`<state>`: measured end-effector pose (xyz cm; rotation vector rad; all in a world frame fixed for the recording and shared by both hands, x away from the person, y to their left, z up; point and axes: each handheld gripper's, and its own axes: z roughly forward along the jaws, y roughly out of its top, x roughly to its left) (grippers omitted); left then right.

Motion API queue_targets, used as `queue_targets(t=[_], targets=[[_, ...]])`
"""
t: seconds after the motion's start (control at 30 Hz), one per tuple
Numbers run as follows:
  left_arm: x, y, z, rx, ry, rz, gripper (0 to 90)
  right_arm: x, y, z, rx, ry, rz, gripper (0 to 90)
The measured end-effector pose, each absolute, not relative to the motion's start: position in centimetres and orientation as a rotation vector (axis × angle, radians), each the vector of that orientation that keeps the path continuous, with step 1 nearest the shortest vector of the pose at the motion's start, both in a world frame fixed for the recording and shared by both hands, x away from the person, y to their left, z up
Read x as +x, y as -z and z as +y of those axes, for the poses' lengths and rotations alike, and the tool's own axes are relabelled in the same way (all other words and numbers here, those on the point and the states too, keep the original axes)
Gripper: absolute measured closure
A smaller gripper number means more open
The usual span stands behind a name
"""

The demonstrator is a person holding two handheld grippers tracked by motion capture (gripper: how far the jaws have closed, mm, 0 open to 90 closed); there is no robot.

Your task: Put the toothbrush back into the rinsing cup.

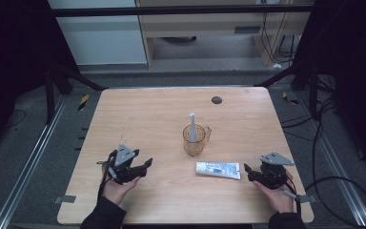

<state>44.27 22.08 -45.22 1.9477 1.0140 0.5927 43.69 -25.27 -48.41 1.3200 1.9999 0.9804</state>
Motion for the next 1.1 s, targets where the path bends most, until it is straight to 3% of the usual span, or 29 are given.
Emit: queue_targets(t=[0.5, 1.1], targets=[[42.2, 46.5, 27.3, 1.907, -0.605, 1.182, 42.1, 44.2, 47.2, -21.9, 1.267, -1.075, 2.111, 40.7], [43.0, 46.8, 27.9, 1.944, -0.661, 1.252, 39.1, 46.4, 46.1, -17.1, 1.282, -1.172, 2.145, 45.5]])
